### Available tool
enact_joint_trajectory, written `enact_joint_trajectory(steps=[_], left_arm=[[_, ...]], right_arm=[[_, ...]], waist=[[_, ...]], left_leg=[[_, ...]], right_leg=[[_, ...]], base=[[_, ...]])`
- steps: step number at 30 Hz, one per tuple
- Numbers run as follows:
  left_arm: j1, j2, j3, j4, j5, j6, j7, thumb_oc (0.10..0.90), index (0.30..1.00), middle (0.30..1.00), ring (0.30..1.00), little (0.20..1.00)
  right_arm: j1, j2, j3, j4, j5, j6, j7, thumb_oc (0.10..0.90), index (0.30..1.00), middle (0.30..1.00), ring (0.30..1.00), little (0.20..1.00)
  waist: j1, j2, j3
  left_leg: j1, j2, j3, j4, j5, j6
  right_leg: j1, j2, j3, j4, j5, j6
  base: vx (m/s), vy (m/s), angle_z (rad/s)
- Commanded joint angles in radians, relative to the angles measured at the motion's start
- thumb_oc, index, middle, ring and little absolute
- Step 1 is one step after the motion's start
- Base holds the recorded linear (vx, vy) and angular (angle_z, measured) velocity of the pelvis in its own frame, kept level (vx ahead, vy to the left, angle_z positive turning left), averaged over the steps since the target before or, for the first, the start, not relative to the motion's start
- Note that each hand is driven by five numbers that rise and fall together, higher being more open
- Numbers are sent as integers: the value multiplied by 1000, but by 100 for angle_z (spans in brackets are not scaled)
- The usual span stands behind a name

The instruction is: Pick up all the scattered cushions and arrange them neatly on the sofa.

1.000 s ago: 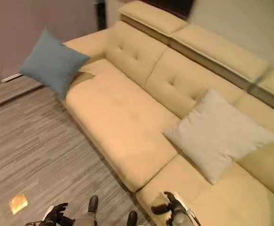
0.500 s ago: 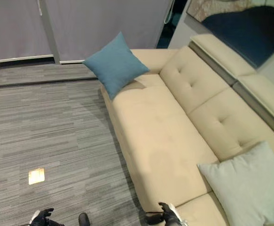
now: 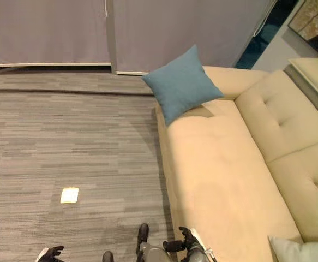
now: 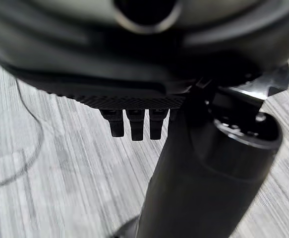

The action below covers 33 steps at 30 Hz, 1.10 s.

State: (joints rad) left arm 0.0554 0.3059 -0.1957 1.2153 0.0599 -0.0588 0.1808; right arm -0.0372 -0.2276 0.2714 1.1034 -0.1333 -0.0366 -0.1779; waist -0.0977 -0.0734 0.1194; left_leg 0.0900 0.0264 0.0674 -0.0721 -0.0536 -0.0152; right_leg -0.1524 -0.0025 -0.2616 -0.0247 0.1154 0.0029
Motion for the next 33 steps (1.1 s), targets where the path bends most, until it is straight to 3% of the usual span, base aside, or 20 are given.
enact_joint_trajectory(steps=[1,2,3,4,5,6,8,9,11,13,14,16,18,21,23,24,25,29,31,33], left_arm=[[-42,24,-2,-24,34,-26,6,800,900,900,900,900],[-41,21,-2,-28,31,-26,8,800,900,900,900,900],[-49,23,-4,-45,23,-25,15,800,900,900,900,900],[-56,24,-5,-51,14,-26,19,800,900,900,900,900],[-63,32,-7,-62,2,-26,19,800,900,900,900,900],[-60,35,-8,-65,2,-23,16,800,900,900,900,900],[-58,38,-8,-65,5,-22,14,800,900,900,900,900],[-48,43,-3,-61,-4,-23,19,800,900,900,900,900],[-42,36,-1,-49,0,-21,15,800,900,900,900,900],[-38,35,-6,-42,9,-19,17,800,900,900,900,900],[-38,35,-6,-42,9,-19,17,800,900,900,900,900],[-44,40,-11,-46,8,-18,20,800,900,900,900,900],[-52,48,-5,-54,-5,-17,22,800,900,900,900,900],[-63,56,6,-61,-29,-19,28,800,900,900,900,900],[-61,49,17,-51,-51,-17,27,800,900,900,900,900],[-61,48,17,-51,-51,-17,27,800,900,900,900,900],[-72,41,25,-28,-34,-15,25,800,900,900,900,900],[-75,30,12,-29,-16,-22,25,800,900,900,900,900],[-63,13,-1,-35,-10,-23,18,800,900,900,900,900],[-59,6,-14,-38,-3,-24,17,800,900,900,900,900]], right_arm=[[3,-52,0,8,4,-18,-18,800,900,900,900,900],[3,-55,-1,5,1,-19,-19,800,900,900,900,900],[-2,-64,4,-2,-3,-16,-23,800,900,900,900,900],[-5,-65,4,-1,0,-16,-25,800,900,900,900,900],[-7,-68,7,0,10,-14,-27,800,900,900,900,900],[-12,-67,11,1,9,-11,-26,800,900,900,900,900],[-14,-67,13,0,8,-10,-27,800,900,900,900,900],[-12,-65,20,-10,9,-12,-29,800,900,900,900,900],[-11,-58,18,-6,-2,-15,-29,800,900,900,900,900],[-19,-43,25,1,-12,-12,-31,800,900,900,900,900],[-20,-43,25,1,-12,-12,-31,800,900,900,900,900],[-31,-33,29,-7,-8,-16,-29,800,900,900,900,900],[-46,-32,37,-17,-4,-15,-28,800,900,900,900,900],[-59,-33,34,-48,8,-19,-28,800,900,900,900,900],[-74,-48,37,-56,14,-19,-25,800,900,900,900,900],[-74,-48,38,-56,14,-19,-25,800,900,900,900,900],[-82,-64,36,-67,11,-14,-21,800,900,900,900,900],[-71,-73,37,-72,6,-17,-24,800,900,900,900,900],[-40,-84,25,-61,2,-15,-21,800,900,900,900,900],[-23,-85,15,-53,6,-15,-23,800,900,900,900,900]], waist=[[-39,-27,-14],[-39,-29,-9],[-29,-46,9],[-26,-54,15],[-20,-64,20],[-13,-70,13],[-8,-72,9],[28,-54,9],[31,-39,0],[29,-36,-5],[29,-35,-7],[24,-29,-4],[23,-21,4],[24,-10,12],[0,-14,4],[-1,-12,6],[-37,-21,15],[-51,-24,14],[-62,-18,-9],[-76,-7,-20]], left_leg=[[-42,-74,88,133,-103,-35],[-66,-72,89,209,-90,-57],[-150,-54,97,382,-53,-95],[-187,-43,109,455,-43,-105],[-253,8,148,518,-45,-94],[-277,34,172,466,-73,-66],[-284,40,171,423,-77,-56],[-347,69,101,211,78,-82],[-311,55,82,123,91,-77],[-245,17,92,78,83,-50],[-248,18,92,78,84,-50],[-203,1,105,49,71,-25],[-174,-3,121,41,56,-2],[-128,-3,144,38,21,17],[-67,-26,134,27,-21,15],[-64,-24,133,27,-23,14],[-2,-57,110,26,-69,5],[24,-77,94,61,-114,8],[40,-73,86,114,-144,-14],[31,-53,90,185,-117,-56]], right_leg=[[25,-42,81,87,-107,121],[41,-43,83,79,-109,114],[64,-55,90,74,-117,100],[75,-60,89,71,-123,92],[88,-66,80,70,-142,81],[104,-70,79,66,-158,84],[116,-69,84,62,-167,89],[176,-47,121,57,-204,99],[183,-46,131,80,-218,108],[144,-70,149,212,-178,132],[141,-69,149,211,-176,131],[87,-86,171,337,-118,152],[45,-111,154,441,-60,164],[0,-150,117,532,-44,163],[-77,-104,93,366,-96,144],[-72,-102,92,364,-97,144],[-128,-87,63,135,-37,167],[-107,-81,68,93,-35,163],[-70,-69,74,98,-40,140],[-39,-55,70,82,-48,125]], base=[[307,-72,27],[184,-77,38],[151,-88,56],[187,-109,33],[242,-60,5],[295,-23,-13],[344,103,-10],[531,259,-19],[472,271,-47],[279,260,-56],[224,239,-26],[179,184,-47],[192,175,-37],[283,146,-5],[480,68,-41],[595,-44,-28],[598,-52,-2],[320,-43,15],[315,-79,26],[233,-97,55]])
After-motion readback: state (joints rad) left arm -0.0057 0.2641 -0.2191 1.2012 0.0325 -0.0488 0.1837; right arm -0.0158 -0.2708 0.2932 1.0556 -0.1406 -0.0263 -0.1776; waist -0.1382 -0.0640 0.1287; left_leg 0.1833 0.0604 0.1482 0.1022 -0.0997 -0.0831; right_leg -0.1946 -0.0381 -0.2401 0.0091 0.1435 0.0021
